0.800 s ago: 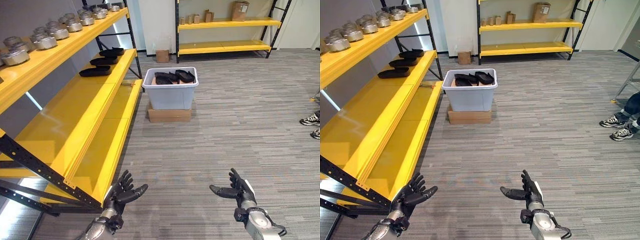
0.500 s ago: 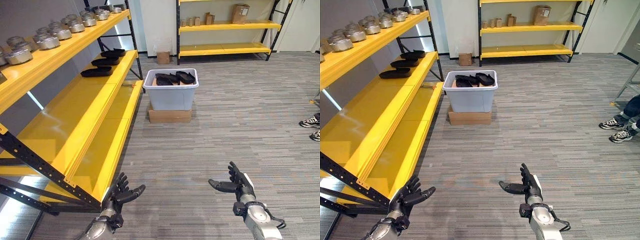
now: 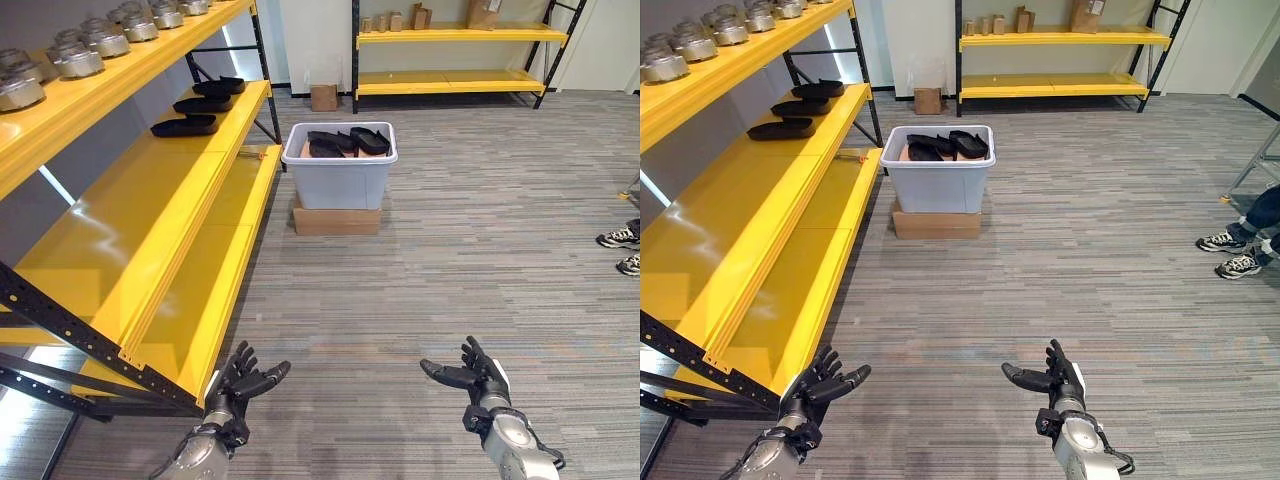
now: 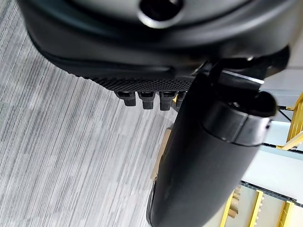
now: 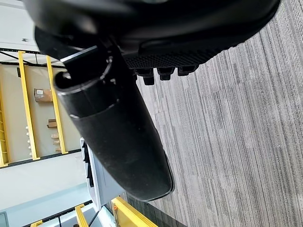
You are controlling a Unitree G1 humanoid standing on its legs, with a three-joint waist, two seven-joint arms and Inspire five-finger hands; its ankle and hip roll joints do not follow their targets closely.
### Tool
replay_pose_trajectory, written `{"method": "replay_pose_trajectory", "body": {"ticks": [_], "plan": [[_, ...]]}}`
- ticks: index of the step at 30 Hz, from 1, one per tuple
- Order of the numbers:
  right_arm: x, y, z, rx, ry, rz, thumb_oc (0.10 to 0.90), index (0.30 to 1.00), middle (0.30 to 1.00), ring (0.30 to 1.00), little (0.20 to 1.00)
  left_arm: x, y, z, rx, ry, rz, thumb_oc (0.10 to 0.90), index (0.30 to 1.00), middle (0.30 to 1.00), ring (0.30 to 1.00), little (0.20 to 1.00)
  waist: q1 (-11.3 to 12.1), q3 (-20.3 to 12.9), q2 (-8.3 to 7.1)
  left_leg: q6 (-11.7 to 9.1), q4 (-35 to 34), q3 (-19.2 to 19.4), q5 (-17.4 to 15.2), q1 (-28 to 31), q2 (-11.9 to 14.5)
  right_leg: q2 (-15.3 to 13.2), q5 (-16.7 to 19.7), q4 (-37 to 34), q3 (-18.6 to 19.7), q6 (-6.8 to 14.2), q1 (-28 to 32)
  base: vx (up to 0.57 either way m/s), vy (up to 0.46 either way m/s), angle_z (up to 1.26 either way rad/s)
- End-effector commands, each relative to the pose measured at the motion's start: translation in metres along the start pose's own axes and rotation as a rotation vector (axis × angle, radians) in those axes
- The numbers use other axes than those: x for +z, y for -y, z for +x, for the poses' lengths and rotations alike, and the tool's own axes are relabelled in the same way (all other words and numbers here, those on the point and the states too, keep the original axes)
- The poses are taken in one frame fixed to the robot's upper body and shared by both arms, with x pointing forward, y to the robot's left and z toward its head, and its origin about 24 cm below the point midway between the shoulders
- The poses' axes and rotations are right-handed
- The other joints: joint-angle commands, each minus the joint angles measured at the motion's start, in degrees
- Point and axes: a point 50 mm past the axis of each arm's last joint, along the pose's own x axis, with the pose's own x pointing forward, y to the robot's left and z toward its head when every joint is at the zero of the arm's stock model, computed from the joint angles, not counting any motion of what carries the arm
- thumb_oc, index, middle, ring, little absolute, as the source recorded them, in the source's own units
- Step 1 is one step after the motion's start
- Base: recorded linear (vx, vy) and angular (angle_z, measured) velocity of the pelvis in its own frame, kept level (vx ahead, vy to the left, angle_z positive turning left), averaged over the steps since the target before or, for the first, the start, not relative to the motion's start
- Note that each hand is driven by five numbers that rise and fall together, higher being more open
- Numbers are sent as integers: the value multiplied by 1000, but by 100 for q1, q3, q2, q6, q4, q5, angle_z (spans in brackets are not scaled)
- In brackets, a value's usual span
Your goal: Move parts from the plastic box to the shelf.
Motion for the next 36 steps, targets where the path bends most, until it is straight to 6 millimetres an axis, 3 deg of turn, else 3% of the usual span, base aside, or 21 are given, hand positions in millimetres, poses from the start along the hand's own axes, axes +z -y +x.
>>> {"method": "replay_pose_trajectory", "body": {"ticks": [1, 9, 12, 19, 23, 24, 26, 30, 33, 34, 36], "plan": [[47, -8, 12, 19, 197, 108, 900, 1000, 1000, 1000, 1000, 46, 15, 11, -97, 164, 16, 900, 1000, 1000, 1000, 1000, 51, -108, -207, -431, 391, -251, -438, 8, 415, -457, -384, 445, -69, 341, 27, -27, 142, -1], [47, -9, 10, 34, 217, 125, 900, 1000, 1000, 1000, 1000, 38, 13, 13, -61, 88, -25, 900, 1000, 1000, 1000, 1000, 43, -52, -217, -267, 466, -324, -524, -43, 225, -549, -387, 625, 54, 418, -67, -29, 109, 0], [41, -15, 11, 96, 153, 300, 900, 1000, 1000, 1000, 1000, 40, 12, 14, -65, 95, 1, 900, 1000, 1000, 1000, 1000, 33, -41, -225, -203, 499, -356, -557, -55, 156, -581, -413, 742, 114, 441, -112, -19, 92, 1], [39, -13, 11, 79, 165, 300, 900, 1000, 1000, 1000, 1000, 43, 23, 18, -154, 75, 60, 900, 1000, 1000, 1000, 1000, 11, 20, -192, -51, 593, -419, -623, -87, 21, -622, -492, 1131, 207, 468, -251, -27, 96, 2], [43, -15, 13, 50, 177, 296, 900, 1000, 1000, 1000, 1000, 51, 33, 22, -177, 96, 232, 900, 1000, 1000, 1000, 1000, -20, 83, -146, 110, 589, -366, -644, -112, -87, -520, -485, 2121, 81, 498, -664, -44, 143, 1], [47, -15, 13, 39, 195, 266, 900, 1000, 1000, 1000, 1000, 51, 34, 22, -178, 94, 252, 900, 1000, 1000, 1000, 1000, -11, 138, -108, 162, 560, -315, -663, -85, -131, -590, -320, 2703, -61, 538, -987, -32, 123, 2], [50, -15, 14, 37, 210, 250, 900, 1000, 1000, 1000, 1000, 51, 34, 22, -178, 94, 256, 900, 1000, 1000, 1000, 1000, -20, 203, -107, 177, 529, -292, -686, -28, -189, -654, -188, 2952, -115, 562, -1197, -9, 86, -10], [57, -11, 13, 32, 245, 245, 900, 1000, 1000, 1000, 1000, 52, 36, 23, -207, 77, 279, 900, 1000, 1000, 1000, 1000, -186, 329, -188, 163, 666, -439, -913, 80, -307, -585, 119, 2327, 69, 632, -1528, 78, -22, 12], [60, -10, 12, 27, 258, 255, 900, 1000, 1000, 1000, 1000, 47, 38, 21, -223, 60, 303, 900, 1000, 1000, 1000, 1000, -201, 399, -324, 161, 893, -558, -1219, 134, -412, -1032, 760, 1454, 147, 836, -1592, 195, -140, 29], [59, -7, 11, 20, 262, 241, 900, 1000, 1000, 1000, 1000, 42, 35, 19, -217, 33, 306, 900, 1000, 1000, 1000, 1000, -203, 428, -369, 114, 1066, -667, -1398, 169, -400, -1358, 1085, 850, 289, 955, -1616, 231, -166, 29], [60, -6, 9, 17, 279, 239, 900, 1000, 1000, 1000, 1000, 41, 32, 18, -220, 24, 312, 900, 1000, 1000, 1000, 1000, -199, 448, -366, 78, 1207, -727, -1492, 178, -336, -1524, 1166, 556, 291, 1002, -1600, 234, -171, 28]]}}
